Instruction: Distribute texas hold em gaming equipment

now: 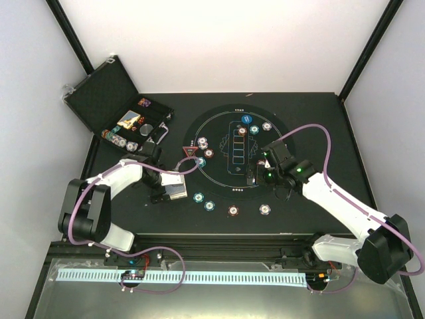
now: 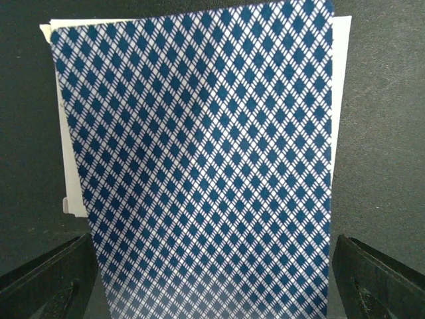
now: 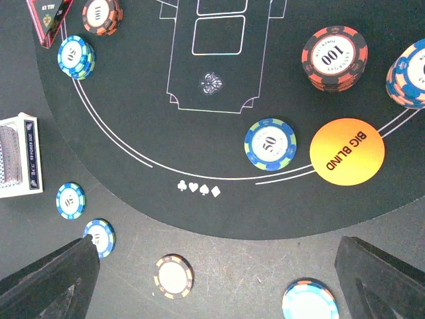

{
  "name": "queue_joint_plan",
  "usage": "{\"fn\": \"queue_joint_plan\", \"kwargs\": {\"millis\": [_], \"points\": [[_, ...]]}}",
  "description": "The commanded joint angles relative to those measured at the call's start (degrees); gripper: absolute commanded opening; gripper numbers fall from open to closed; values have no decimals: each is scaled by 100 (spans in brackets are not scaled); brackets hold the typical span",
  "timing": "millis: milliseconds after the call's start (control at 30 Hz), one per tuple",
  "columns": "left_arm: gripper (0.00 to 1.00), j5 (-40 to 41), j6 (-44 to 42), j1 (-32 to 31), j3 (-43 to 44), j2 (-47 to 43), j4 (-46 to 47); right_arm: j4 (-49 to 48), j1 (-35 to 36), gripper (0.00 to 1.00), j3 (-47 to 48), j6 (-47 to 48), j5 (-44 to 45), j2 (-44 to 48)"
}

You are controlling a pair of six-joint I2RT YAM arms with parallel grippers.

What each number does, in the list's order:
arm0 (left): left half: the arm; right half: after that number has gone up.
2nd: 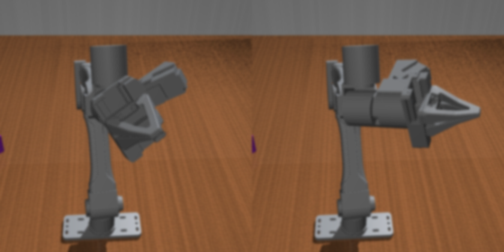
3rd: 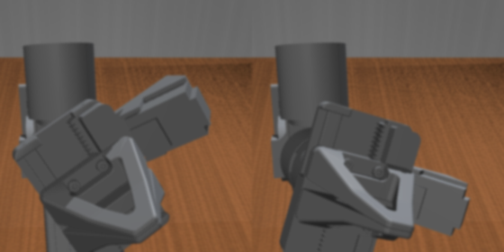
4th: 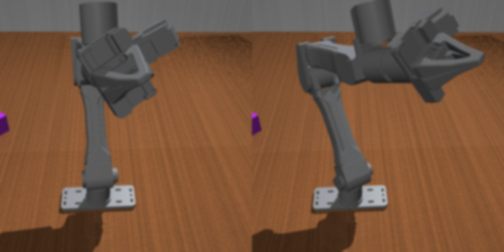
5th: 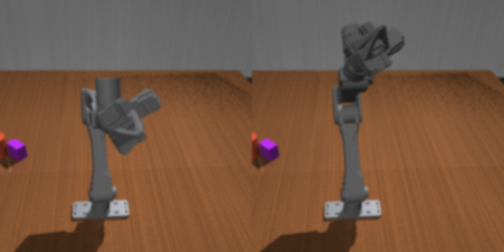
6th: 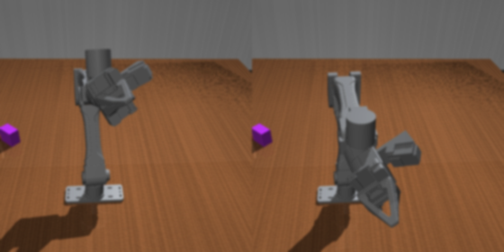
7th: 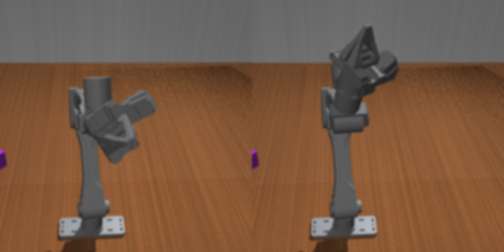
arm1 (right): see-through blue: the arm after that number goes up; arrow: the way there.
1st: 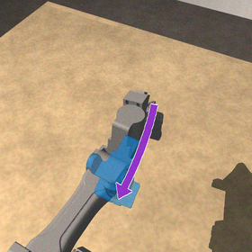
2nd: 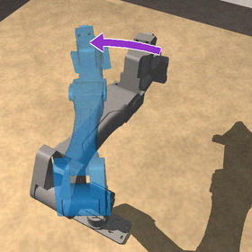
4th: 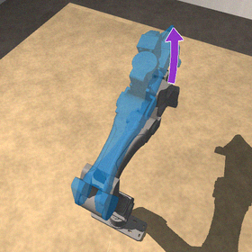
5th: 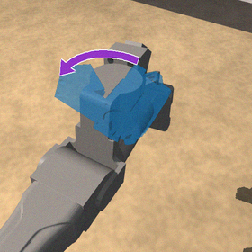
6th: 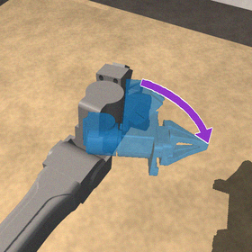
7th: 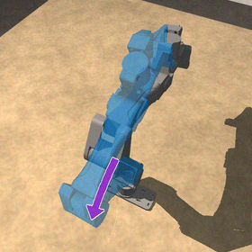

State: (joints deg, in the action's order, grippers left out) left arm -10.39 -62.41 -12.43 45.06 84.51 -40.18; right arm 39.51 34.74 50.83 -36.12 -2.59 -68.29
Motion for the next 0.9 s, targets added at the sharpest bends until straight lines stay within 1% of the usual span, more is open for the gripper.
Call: {"fn": "queue_joint_plan", "kwargs": {"millis": [0, 267, 433, 767, 867], "points": [[99, 80, -93, -41, -5, 132, 182, 57, 48, 100, 204, 43, 0, 55], [99, 173, -29, -41, -1, 394, 370, 101, 48, 100, 233, 44, 22, 57], [99, 116, -25, -32, -111, 357, 614, 92, 48, 100, 213, 49, 0, 22], [99, 79, -152, -23, -235, 363, 760, 85, 44, 100, 176, 44, -31, 39], [97, 108, -166, -23, -283, 338, 823, 22, 49, 100, 110, 22, -67, 12]]}}
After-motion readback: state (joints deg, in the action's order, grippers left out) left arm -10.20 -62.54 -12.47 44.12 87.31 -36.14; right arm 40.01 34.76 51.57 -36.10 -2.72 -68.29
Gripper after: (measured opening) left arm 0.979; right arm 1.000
